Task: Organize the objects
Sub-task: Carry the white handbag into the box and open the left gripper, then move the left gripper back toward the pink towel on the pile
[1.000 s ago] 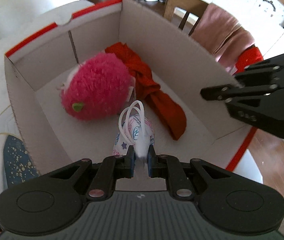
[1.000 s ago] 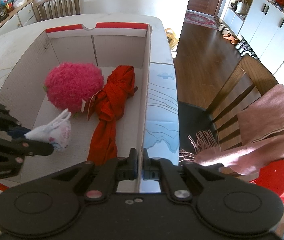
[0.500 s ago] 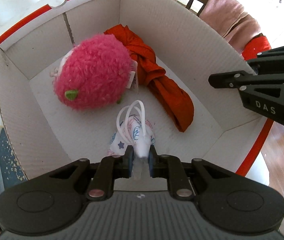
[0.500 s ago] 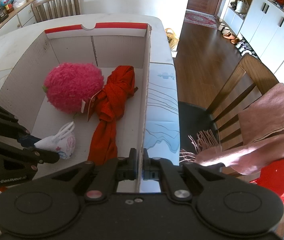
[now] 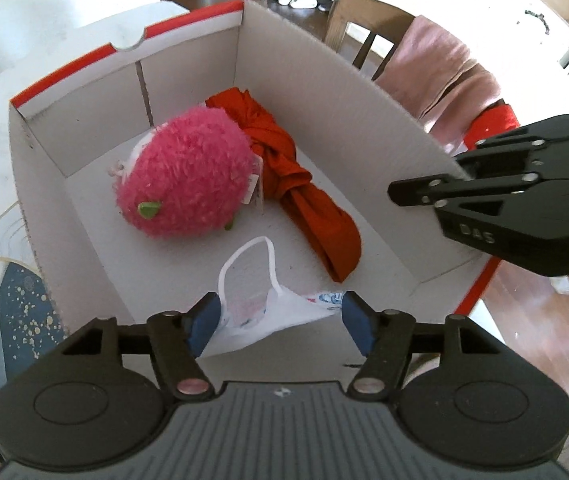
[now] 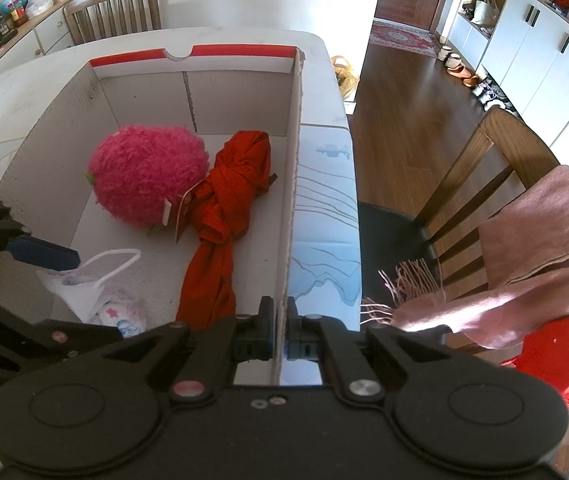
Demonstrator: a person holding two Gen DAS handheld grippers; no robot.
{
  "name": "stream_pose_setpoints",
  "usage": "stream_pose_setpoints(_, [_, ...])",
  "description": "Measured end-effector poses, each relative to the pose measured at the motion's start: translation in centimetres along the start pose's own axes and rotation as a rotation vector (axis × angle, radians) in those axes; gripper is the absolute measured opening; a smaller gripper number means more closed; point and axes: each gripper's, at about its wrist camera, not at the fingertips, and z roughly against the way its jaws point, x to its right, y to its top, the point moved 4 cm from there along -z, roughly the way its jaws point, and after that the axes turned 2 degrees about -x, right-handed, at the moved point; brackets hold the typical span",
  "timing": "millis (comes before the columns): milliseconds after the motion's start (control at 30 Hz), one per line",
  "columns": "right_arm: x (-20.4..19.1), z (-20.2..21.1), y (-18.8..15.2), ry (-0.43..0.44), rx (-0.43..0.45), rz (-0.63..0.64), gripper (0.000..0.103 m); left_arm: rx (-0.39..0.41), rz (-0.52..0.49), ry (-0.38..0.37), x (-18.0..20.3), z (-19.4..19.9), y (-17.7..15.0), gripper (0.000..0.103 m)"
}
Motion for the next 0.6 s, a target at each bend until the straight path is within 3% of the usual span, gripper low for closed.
stream_pose_setpoints(133, [0.0, 0.0, 0.0, -0.001, -0.001, 0.001, 0.003, 0.023, 0.014, -0.021, 0.2, 1.4, -0.4, 0.069])
stream_pose_setpoints(200, [0.0, 0.0, 0.0, -0.002, 0.000, 0.001, 0.004, 0.035, 0.016, -0.019, 0.3, 2.0, -0.5, 0.076])
stream_pose_setpoints(600, [0.0, 0.2, -0.1, 0.000, -0.004, 0.002, 0.003, 0.142, 0.060, -0.059, 0.2, 6.1, -0.7, 0.083])
